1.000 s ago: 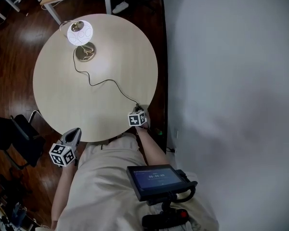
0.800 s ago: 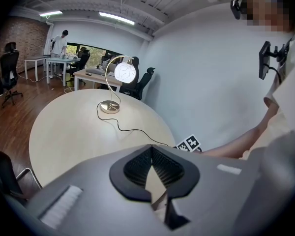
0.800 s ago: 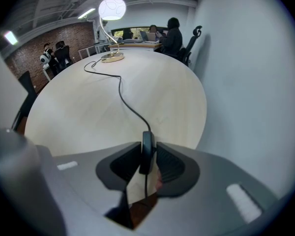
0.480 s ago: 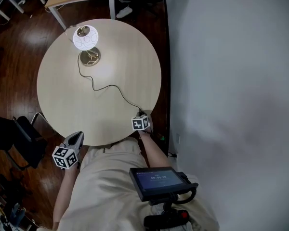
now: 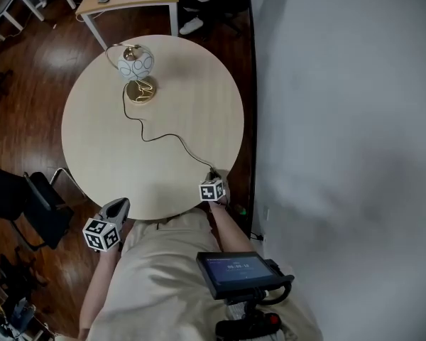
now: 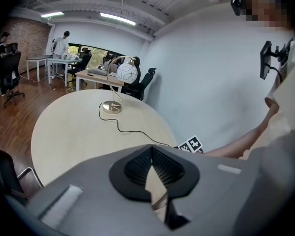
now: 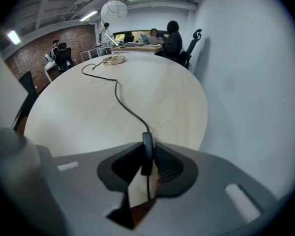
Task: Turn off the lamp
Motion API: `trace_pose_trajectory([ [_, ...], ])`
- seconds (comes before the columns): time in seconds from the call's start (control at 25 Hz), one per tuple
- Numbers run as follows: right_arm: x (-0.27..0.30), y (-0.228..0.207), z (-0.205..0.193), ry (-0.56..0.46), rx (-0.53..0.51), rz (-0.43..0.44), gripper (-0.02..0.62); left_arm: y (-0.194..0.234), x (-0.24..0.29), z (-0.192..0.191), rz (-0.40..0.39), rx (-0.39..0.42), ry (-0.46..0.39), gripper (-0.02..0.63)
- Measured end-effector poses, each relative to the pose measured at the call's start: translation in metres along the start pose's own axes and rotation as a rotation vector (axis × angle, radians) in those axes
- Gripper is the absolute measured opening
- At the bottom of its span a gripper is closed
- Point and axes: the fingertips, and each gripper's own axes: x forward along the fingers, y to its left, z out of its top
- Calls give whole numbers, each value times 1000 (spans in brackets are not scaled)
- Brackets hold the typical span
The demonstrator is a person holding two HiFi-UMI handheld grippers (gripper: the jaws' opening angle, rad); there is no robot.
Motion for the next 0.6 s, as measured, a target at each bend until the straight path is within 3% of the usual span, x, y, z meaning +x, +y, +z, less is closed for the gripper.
trace_pose_trajectory([
  [0.16, -1, 2, -1, -27, 15, 12, 98, 1, -2, -4, 8, -1, 3, 5],
  [0.24, -3, 6, 0, -42, 18, 33, 160, 1, -2, -5, 8, -1, 5, 5],
  [0.32, -3, 6, 1, -57, 23, 37, 179, -1, -1, -6, 6, 1, 7, 5],
  [0.6, -24, 2, -5, -110, 65, 26, 180, -9, -3, -8, 0, 7, 33, 5],
])
